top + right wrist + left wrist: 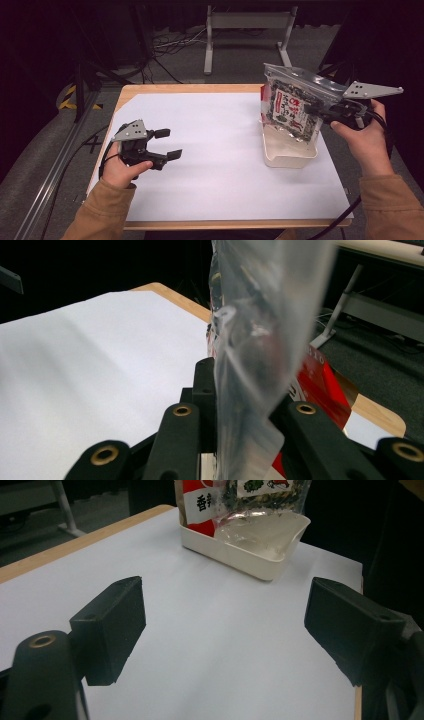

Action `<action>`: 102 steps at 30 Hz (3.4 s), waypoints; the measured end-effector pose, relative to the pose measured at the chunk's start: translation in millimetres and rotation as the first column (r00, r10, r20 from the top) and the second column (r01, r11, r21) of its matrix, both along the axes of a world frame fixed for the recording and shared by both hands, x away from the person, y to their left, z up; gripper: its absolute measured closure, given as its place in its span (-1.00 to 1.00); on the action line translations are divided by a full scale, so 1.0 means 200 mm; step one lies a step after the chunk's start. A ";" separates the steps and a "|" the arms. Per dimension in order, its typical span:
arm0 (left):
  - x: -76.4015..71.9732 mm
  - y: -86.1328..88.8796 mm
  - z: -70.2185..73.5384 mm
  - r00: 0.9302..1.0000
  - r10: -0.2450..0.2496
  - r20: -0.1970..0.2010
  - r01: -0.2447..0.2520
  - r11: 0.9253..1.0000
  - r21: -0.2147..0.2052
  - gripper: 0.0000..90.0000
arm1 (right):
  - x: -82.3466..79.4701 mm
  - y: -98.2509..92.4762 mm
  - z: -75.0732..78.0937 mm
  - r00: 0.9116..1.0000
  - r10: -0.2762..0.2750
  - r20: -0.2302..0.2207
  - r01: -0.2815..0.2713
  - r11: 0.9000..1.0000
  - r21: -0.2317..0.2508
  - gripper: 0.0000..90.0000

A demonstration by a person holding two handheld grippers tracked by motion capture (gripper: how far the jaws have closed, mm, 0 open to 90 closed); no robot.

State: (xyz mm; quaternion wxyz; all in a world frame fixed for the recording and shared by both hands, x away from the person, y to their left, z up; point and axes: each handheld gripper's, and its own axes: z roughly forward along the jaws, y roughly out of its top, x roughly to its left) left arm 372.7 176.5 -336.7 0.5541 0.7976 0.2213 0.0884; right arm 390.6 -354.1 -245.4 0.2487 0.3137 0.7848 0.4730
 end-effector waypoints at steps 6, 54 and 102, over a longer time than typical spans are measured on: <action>0.00 0.00 0.00 1.000 0.001 -0.001 -0.001 1.000 -0.001 -0.62 | 0.01 0.00 -0.03 1.000 -0.018 -0.001 0.018 1.000 -0.013 0.68; 0.00 0.00 -0.01 1.000 0.000 -0.004 0.000 1.000 0.005 -0.62 | 0.03 0.00 -0.32 0.993 -0.060 -0.098 0.058 0.998 -0.014 0.67; -0.15 0.17 -0.16 0.997 0.073 -0.026 -0.072 0.997 0.008 -0.66 | -0.36 -0.14 -0.42 0.994 -0.106 0.028 0.104 0.992 0.071 -0.38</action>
